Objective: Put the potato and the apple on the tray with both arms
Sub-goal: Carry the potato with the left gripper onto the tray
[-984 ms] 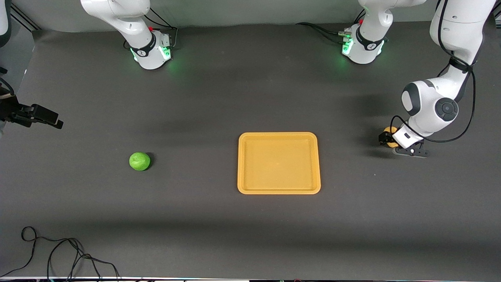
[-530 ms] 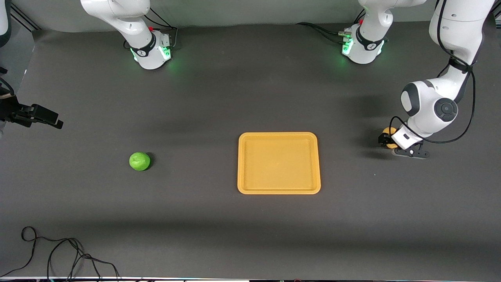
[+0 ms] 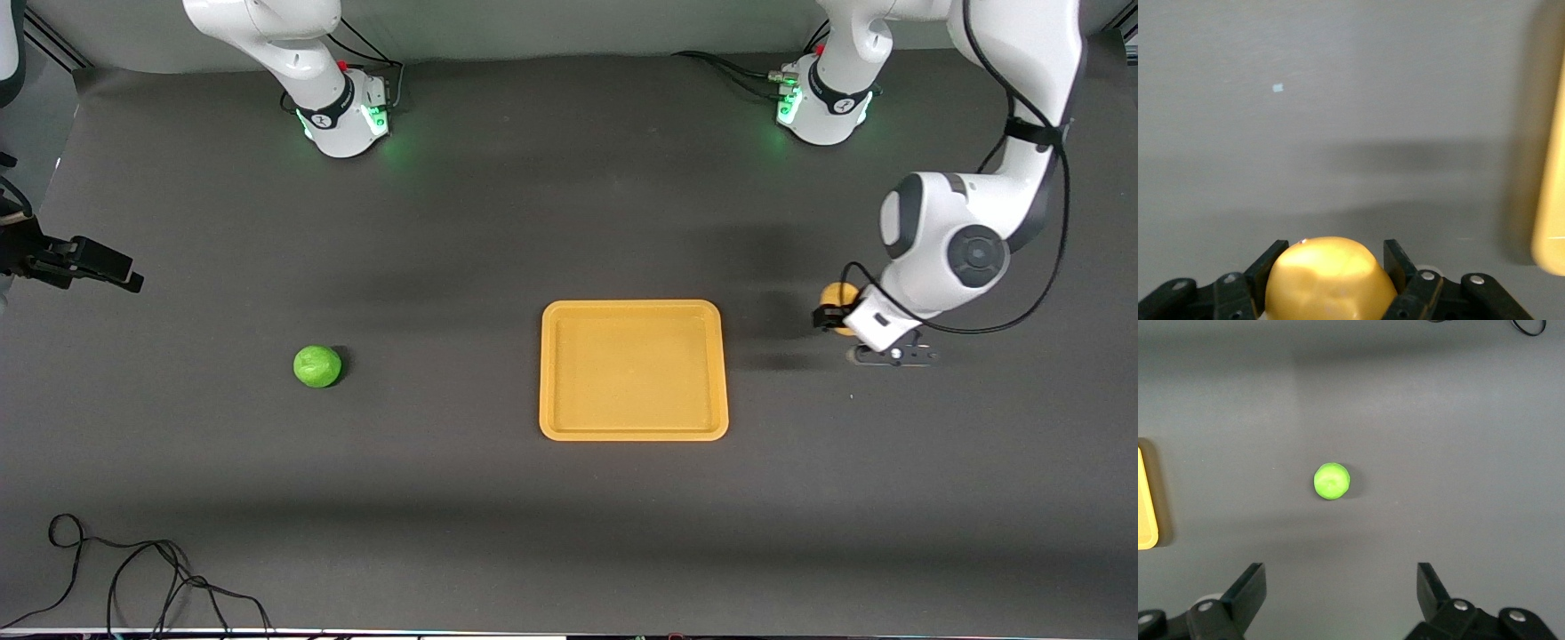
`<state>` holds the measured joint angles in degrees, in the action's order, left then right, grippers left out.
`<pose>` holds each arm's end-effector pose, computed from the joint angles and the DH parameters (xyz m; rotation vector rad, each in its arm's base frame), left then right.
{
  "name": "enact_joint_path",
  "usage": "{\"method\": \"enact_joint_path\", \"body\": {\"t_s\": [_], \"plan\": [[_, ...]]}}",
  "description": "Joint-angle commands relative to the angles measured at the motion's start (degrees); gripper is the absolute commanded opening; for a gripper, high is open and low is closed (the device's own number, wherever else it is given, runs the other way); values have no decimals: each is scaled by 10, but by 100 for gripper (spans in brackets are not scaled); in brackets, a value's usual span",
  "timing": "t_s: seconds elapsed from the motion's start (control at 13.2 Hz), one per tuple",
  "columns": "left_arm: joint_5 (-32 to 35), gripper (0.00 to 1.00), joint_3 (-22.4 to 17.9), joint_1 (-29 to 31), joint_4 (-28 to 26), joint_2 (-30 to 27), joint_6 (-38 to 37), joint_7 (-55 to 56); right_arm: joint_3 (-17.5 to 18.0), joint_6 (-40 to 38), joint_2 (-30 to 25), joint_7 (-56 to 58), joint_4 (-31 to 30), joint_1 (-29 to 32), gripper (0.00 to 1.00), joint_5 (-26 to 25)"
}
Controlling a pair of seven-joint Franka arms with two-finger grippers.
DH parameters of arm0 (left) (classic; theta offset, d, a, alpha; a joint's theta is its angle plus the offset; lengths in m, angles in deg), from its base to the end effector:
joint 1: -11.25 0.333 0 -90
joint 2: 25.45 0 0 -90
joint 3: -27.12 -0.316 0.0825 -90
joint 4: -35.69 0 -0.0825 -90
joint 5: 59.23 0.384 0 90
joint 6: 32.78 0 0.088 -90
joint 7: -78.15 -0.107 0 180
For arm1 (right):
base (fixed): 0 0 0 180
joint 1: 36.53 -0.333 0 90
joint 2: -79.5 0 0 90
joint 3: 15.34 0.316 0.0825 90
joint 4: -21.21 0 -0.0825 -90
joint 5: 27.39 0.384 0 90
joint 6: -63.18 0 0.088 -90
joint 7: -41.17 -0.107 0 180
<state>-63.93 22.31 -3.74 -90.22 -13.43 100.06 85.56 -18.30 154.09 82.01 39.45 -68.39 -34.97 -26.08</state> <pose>0.5344 -0.0976 0.2811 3.1120 0.0140 -0.1443 0.5672 -0.0418 0.6046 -3.1157 0.1707 0.0318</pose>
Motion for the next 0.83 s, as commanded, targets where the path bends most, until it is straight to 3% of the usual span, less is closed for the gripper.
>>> {"method": "enact_joint_path", "body": {"t_s": [0.0, 0.3, 0.53, 0.76], "plan": [[-3, 44, -9, -71, 63, 5, -64, 111, -3, -6, -1, 8, 2, -2, 100, 2], [-2, 44, -7, -122, 122, 22, -116, 196, -4, -7, -1, 8, 2, -2, 100, 2], [-7, 44, -7, -155, 161, 60, -104, 265, -7, -7, -1, 8, 1, -2, 100, 2], [-52, 43, 2, -164, 194, 100, -59, 302, -7, -7, -1, 8, 1, -2, 100, 2]]}}
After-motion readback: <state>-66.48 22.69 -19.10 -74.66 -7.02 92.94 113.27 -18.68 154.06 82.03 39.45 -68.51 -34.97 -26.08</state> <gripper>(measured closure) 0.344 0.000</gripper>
